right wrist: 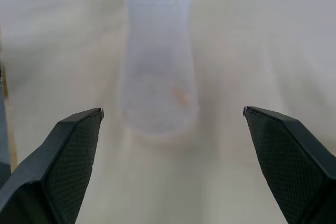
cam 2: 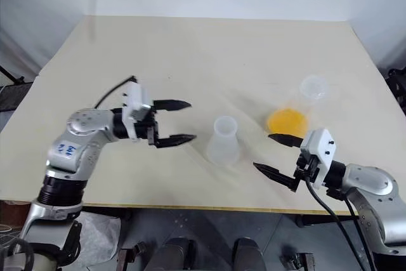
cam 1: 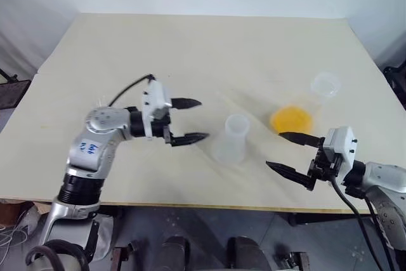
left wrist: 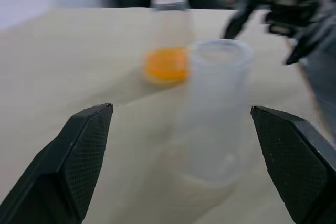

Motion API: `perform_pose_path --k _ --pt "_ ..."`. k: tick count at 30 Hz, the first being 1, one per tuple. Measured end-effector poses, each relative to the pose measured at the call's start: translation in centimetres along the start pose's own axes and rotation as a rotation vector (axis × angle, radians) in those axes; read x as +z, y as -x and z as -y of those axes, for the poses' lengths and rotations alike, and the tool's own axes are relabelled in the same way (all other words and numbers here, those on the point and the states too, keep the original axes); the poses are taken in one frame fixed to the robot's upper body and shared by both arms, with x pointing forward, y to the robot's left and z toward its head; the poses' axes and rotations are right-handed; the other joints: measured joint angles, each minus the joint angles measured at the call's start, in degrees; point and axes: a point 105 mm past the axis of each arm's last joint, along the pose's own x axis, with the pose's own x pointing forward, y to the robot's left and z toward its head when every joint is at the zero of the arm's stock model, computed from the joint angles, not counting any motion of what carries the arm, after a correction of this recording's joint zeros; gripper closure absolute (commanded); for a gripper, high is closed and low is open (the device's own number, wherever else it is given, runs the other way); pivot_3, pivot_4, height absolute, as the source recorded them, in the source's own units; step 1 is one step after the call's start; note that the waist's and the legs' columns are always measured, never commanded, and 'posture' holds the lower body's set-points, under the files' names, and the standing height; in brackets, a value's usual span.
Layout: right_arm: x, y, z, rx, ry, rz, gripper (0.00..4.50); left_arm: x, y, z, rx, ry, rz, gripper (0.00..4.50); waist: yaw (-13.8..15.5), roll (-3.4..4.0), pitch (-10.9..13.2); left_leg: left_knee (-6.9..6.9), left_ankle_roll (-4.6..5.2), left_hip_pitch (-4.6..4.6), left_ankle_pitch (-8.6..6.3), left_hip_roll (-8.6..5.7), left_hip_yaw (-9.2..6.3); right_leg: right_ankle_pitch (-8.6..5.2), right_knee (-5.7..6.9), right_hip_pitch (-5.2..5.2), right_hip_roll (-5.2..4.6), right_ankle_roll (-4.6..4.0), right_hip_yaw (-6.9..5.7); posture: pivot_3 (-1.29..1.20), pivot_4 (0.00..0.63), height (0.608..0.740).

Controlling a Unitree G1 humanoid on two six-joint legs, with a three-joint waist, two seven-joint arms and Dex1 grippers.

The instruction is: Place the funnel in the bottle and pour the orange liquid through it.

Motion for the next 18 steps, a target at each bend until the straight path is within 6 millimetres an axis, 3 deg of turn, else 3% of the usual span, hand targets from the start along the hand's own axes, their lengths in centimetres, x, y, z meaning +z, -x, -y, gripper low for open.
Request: perform_pose_path --k 2,7,12,16,18 --pt "0.1 0.1 -0.1 0.012 -0.003 -0.006 0.00 -0.7 1.2 -0.3 0.047 0.018 -0.018 0.04 0.07 0.00 0.00 0.00 0.00 -0.01 0.00 -0.02 0.00 0.00 0.00 0.00 -0.02 0.00 0.00 0.00 0.150 0.740" --pt "1.5 0.1 -0.6 0.034 0.009 0.016 0.00 -2.0 6.5 -1.1 0.250 0.080 -0.075 0.04 -0.32 0.01 0.01 -0.05 0.00 0.00 0.00 0.04 -0.04 0.00 -0.03 -0.01 -0.03 0.00 0.01 0.00 0.150 0.740" --pt "2.3 -0.3 -0.7 0.049 0.017 0.032 0.00 -0.2 8.8 -3.1 0.472 0.049 0.029 0.04 0.40 0.01 0.01 0.07 0.00 0.00 0.00 -0.08 -0.12 0.00 -0.09 0.04 -0.13 0.00 0.01 0.00 0.150 0.740" --pt "3.1 -0.8 -0.4 0.063 0.042 0.051 0.00 1.9 9.2 -4.5 0.600 0.061 0.208 0.04 0.26 0.01 0.01 0.02 0.00 0.00 0.00 -0.07 -0.12 0.00 -0.03 0.04 -0.10 0.00 -0.03 0.00 0.150 0.740" --pt "3.3 -0.9 -0.3 0.070 0.047 0.055 0.00 1.9 9.4 -4.4 0.613 0.079 0.233 0.04 0.08 0.01 0.01 -0.05 0.00 0.00 0.00 -0.06 -0.10 0.00 -0.04 0.01 -0.10 0.00 -0.04 0.00 0.150 0.740"
